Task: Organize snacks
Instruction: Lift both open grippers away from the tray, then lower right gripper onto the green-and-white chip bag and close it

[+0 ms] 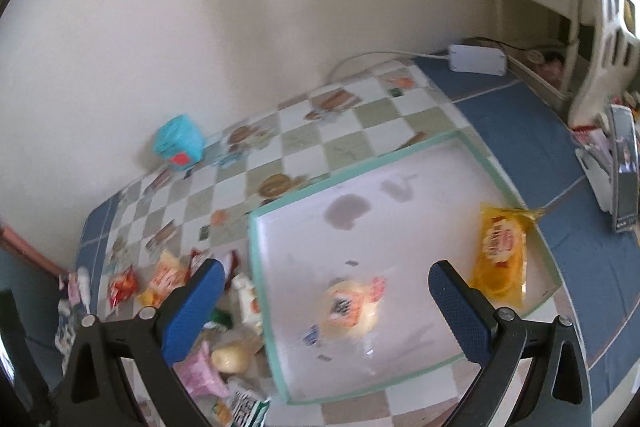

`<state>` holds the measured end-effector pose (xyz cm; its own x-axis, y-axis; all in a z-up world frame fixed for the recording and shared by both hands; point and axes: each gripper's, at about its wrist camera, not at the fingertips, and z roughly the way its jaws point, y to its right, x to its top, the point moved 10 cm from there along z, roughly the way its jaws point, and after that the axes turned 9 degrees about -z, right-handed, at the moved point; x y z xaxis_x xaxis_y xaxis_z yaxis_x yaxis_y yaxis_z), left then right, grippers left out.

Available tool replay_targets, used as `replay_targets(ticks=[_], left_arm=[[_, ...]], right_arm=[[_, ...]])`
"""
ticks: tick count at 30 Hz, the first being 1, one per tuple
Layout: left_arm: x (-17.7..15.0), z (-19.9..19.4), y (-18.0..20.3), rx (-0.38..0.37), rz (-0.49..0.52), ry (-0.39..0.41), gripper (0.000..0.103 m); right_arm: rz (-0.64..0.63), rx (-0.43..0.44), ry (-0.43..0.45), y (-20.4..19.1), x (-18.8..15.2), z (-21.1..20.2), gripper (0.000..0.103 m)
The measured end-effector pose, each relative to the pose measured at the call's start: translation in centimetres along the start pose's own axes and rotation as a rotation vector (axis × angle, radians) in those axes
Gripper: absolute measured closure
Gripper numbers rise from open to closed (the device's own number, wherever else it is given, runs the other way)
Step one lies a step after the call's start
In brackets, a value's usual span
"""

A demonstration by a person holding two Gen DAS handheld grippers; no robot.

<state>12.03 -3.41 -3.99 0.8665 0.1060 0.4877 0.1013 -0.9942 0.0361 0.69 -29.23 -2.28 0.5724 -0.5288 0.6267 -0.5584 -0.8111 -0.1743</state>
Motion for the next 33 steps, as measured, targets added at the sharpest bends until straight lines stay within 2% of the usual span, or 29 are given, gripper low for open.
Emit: replay_targets(ticks=[4,12,18,22,33], left_arm=[[0.0,-0.3,-2.1,0.007,-0.022,0.006,0.006],[-2.4,1.5,-5.8,0.028,-0.063,-0.072,0.006],[-4.2,2.8,-7.1,0.027,-0.083,-0.134,0.006],[-5.6,3.9,-6.8,-0.017,-0.107,-0.201,0.006],[-7.6,6.6,-6.3,-0.001,-0.103,-0.291,0.006]], right_arm=[[-0.061,0.002,-0.041,-2.6,-2.0,0.2,0.0],[-0.204,-0.035,-0.147,-6.3,-6.7,1.4,0.0],[-0.198,-0.029,-0.264,-6.7,-10.2,2.8,0.0],[-0.201,-0.047,-0.337,-6.6,-12.3,3.7,0.0],[-0.194,-0.03,-0.429,-7.4,-14.3,5.6,0.0]])
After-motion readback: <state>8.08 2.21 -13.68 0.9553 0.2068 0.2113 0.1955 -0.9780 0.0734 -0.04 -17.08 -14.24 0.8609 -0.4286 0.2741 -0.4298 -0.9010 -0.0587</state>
